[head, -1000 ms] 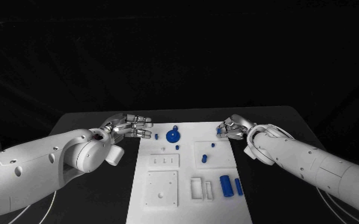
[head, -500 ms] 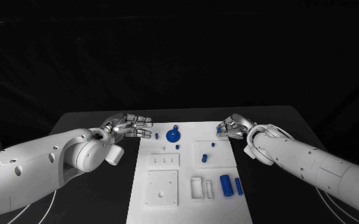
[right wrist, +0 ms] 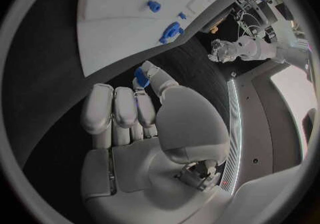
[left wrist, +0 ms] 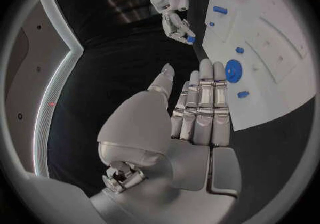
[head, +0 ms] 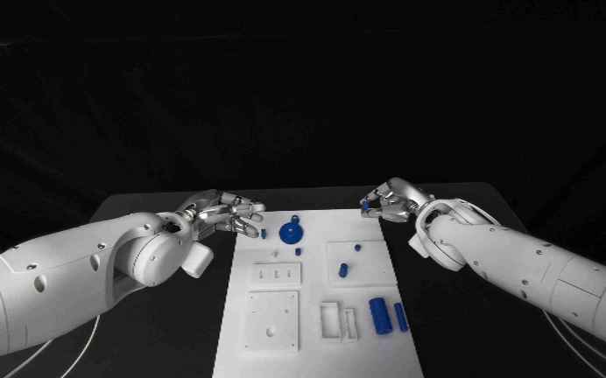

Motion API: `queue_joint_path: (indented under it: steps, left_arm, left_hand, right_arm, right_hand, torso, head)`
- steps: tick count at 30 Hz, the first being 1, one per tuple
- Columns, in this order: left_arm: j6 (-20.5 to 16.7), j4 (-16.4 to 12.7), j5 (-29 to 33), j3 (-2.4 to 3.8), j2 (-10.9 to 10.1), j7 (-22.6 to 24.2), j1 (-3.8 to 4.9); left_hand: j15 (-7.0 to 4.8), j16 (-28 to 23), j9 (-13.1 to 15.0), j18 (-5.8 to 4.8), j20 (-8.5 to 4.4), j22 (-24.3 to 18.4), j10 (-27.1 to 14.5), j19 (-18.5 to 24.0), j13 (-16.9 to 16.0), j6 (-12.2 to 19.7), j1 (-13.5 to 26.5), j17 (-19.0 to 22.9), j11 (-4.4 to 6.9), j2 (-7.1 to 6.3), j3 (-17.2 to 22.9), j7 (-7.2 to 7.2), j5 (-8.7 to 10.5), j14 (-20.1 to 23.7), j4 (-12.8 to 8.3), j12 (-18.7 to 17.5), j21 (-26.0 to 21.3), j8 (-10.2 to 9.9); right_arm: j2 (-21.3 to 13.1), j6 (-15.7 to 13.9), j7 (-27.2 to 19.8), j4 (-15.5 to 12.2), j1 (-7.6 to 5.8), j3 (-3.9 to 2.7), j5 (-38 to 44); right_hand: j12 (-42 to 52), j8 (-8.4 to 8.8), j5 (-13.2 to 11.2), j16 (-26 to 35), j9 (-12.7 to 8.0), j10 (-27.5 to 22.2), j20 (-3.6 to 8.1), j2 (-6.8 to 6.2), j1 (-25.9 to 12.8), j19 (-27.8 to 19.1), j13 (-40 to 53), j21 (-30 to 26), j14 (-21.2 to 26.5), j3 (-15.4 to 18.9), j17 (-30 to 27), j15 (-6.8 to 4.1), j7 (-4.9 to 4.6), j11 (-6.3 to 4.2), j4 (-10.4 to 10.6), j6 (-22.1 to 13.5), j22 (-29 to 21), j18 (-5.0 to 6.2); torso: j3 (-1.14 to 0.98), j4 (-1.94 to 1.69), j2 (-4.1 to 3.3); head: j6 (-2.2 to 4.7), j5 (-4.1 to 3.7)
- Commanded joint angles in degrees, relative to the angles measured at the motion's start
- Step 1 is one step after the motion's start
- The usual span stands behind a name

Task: Assemble the parts on the task board

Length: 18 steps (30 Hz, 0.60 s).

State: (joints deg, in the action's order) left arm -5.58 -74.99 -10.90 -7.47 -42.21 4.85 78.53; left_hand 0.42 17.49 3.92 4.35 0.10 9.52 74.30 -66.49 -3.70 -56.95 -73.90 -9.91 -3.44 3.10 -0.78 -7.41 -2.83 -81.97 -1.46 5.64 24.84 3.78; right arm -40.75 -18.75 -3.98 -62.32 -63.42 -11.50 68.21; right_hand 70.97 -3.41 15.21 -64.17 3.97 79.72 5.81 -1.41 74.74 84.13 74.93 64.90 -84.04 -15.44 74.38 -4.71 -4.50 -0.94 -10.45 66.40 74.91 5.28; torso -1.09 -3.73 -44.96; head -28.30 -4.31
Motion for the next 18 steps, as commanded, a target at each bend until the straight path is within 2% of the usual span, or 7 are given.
queue_joint_path:
  steps: [1,2,5,7,10,14,18]
  left_arm:
    - [6.0,0.8,-4.7,0.08,0.8,-4.0,0.79]
    - [6.6,1.1,-5.1,0.08,1.0,-4.5,1.01]
    - [7.7,2.2,-6.0,0.07,1.8,-5.9,1.58]
    - [8.3,3.0,-6.3,0.06,2.5,-6.9,1.85]
    - [8.6,4.0,-7.1,0.02,3.5,-8.9,2.09]
    - [8.4,5.0,-8.3,-0.05,5.0,-12.3,2.24]
    - [8.4,5.6,-9.2,-0.14,6.2,-15.4,2.29]
  left_hand:
    - [-2.32,10.7,-0.1,-1.74,-3.08,3.8,4.0,-3.9,0.0,0.2,1.6,-6.8,1.67,0.48,-1.1,0.65,0.03,-3.4,1.9,0.4,6.4,-0.1]
    - [-3.16,21.7,0.0,-2.59,-4.55,7.7,5.4,-3.1,-0.2,0.6,1.9,-15.1,1.86,0.84,-1.7,0.65,-0.02,-0.4,3.0,0.2,12.0,0.0]
    - [-4.2,38.9,0.0,-1.4,-5.5,16.8,8.6,-0.8,-2.3,1.3,2.1,-27.7,2.96,0.6,-2.4,0.78,0.01,4.5,4.0,3.8,24.0,-0.1]
    - [-4.74,41.5,0.1,-0.82,-5.85,19.1,10.6,-1.0,-3.7,0.6,2.6,-29.2,3.65,0.3,-2.7,1.19,-0.03,3.5,4.2,6.1,27.0,0.0]
    - [-5.28,48.1,0.1,0.68,-6.3,26.9,8.1,2.8,-11.7,-0.8,3.4,-37.1,4.4,0.26,-2.8,1.69,-0.02,2.6,4.3,14.7,35.6,0.0]
    - [-6.24,51.8,1.6,0.51,-7.22,31.9,7.4,1.0,-19.7,-5.3,4.9,-43.1,5.61,-0.45,-2.7,3.13,-0.12,0.4,4.7,24.6,38.9,-0.4]
    - [-6.58,54.5,2.9,0.37,-7.44,35.9,6.9,-0.8,-22.9,-6.7,5.3,-47.0,6.12,-0.61,-2.4,3.58,0.04,-0.8,4.3,28.8,40.9,-0.1]
  right_arm:
    - [0.0,0.7,3.2,-2.3,-0.23,-0.01,2.5]
    - [0.1,1.0,3.7,-3.0,-0.29,-0.01,2.9]
    - [0.4,1.5,5.4,-5.0,-0.41,-0.02,4.1]
    - [0.8,1.9,6.6,-6.1,-0.45,-0.02,4.8]
    - [1.6,2.6,8.1,-7.4,-0.49,0.0,5.7]
    - [2.8,3.5,9.7,-9.1,-0.52,0.15,6.6]
    - [3.7,3.9,10.9,-10.1,-0.53,0.39,7.0]
  right_hand:
    - [-0.1,-0.17,0.0,0.3,-0.1,-0.1,-0.15,-0.09,-0.3,4.0,4.3,-0.4,-0.4,-0.4,-0.1,0.13,0.18,-0.13,0.1,1.5,8.4,-0.7]
    - [-0.1,-0.17,0.0,0.3,-0.1,-0.1,-0.15,-0.09,-0.3,4.0,4.3,-0.4,-0.4,-0.4,-0.1,0.13,0.18,-0.13,0.1,1.5,8.4,-0.7]
    - [-0.1,-0.19,-0.1,0.3,0.0,-0.1,-0.16,-0.14,-0.4,4.0,4.3,-0.4,-0.4,-0.5,-0.1,0.14,0.19,-0.13,0.1,1.6,8.5,-0.7]
    - [-0.1,-0.19,-0.1,0.3,0.0,-0.1,-0.16,-0.14,-0.4,4.0,4.3,-0.4,-0.4,-0.5,-0.1,0.14,0.19,-0.13,0.1,1.6,8.5,-0.7]
    - [-0.1,-0.19,0.1,0.4,0.0,-0.1,-0.15,-0.26,-0.4,4.0,4.3,-0.5,-0.4,-0.6,-0.2,0.12,0.21,-0.15,0.2,1.7,8.4,-0.69]
    - [-0.1,-0.19,0.5,0.4,0.0,-0.1,-0.15,-0.34,-0.4,4.0,4.3,-0.6,-0.4,-0.7,-0.2,0.11,0.22,-0.16,0.2,1.7,8.4,-0.67]
    - [-0.1,-0.19,0.6,0.5,0.0,-0.1,-0.15,-0.35,-0.5,4.0,4.3,-0.7,-0.4,-0.8,-0.3,0.11,0.21,-0.15,0.2,1.7,8.4,-0.66]
  torso:
    - [0.18,0.27,0.91]
    - [0.19,0.3,1.03]
    - [0.24,0.42,1.43]
    - [0.29,0.48,1.65]
    - [0.37,0.65,2.04]
    - [0.42,0.71,2.39]
    - [0.46,0.75,2.58]
  head:
    - [-0.21,0.69]
    - [-0.31,0.91]
    - [-0.47,1.43]
    - [-0.66,1.6]
    - [-1.02,1.72]
    - [-1.54,1.83]
    - [-1.84,2.21]
